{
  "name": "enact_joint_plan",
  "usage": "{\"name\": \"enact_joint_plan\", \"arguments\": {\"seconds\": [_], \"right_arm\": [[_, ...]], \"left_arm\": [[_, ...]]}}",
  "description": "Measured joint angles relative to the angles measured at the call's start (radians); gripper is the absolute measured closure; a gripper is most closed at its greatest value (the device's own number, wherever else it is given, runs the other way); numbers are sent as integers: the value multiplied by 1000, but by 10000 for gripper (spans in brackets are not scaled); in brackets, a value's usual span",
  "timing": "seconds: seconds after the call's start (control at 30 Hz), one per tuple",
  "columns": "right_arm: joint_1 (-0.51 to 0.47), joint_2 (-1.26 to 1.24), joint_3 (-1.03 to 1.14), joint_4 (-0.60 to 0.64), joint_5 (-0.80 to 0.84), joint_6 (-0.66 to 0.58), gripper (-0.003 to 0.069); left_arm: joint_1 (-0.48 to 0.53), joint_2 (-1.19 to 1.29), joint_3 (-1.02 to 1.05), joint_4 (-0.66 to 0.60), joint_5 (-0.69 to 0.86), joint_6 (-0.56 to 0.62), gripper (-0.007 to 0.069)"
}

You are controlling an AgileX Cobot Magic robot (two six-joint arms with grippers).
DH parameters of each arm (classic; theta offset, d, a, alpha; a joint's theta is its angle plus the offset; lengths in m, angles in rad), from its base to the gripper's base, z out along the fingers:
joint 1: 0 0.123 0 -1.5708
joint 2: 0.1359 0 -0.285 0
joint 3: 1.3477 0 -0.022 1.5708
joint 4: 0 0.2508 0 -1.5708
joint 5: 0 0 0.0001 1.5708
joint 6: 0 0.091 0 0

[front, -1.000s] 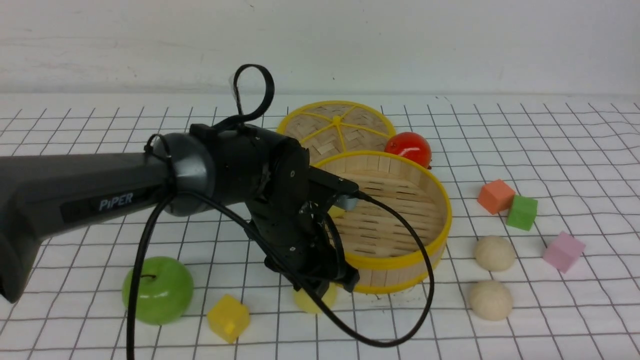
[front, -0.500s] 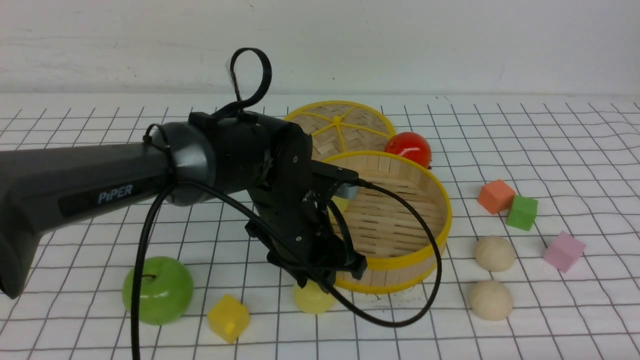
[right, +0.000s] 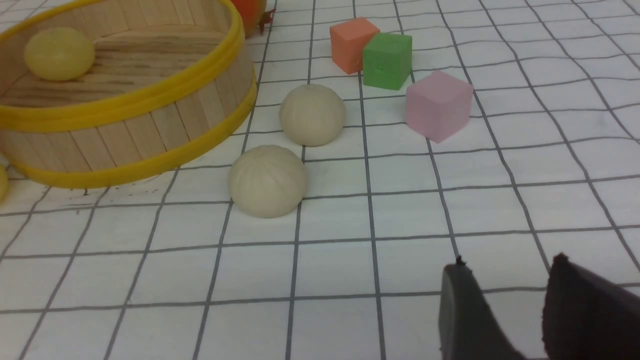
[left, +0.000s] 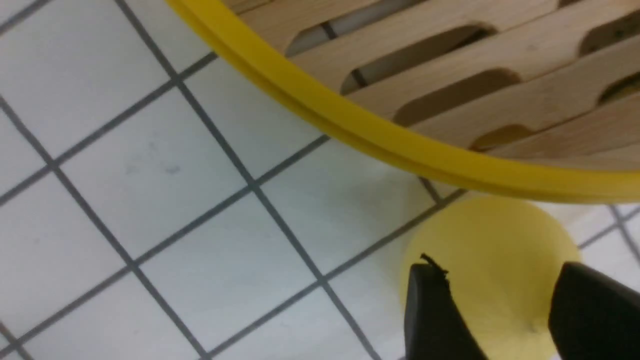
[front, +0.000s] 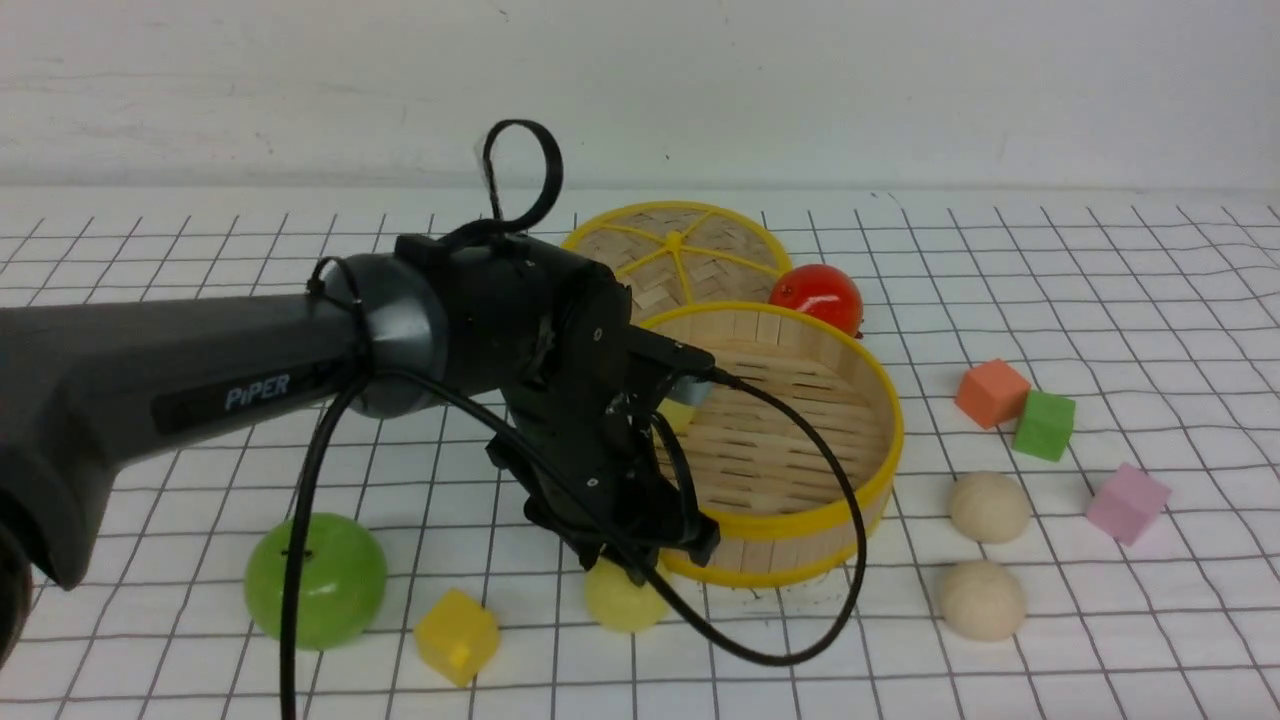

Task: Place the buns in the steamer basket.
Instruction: Use the left arm to grab a steamed stuffed bun

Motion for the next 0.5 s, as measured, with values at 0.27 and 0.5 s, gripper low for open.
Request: {"name": "enact_joint_plan", "arguments": {"seconds": [0.27,0.5], "right_arm": [[0,0,0,0,0,0,420],[0,0,0,0,0,0,420]], "left_arm": [[0,18,-1,-7,-13,0,339],[0,45,-6,-7,-11,0,501]]}}
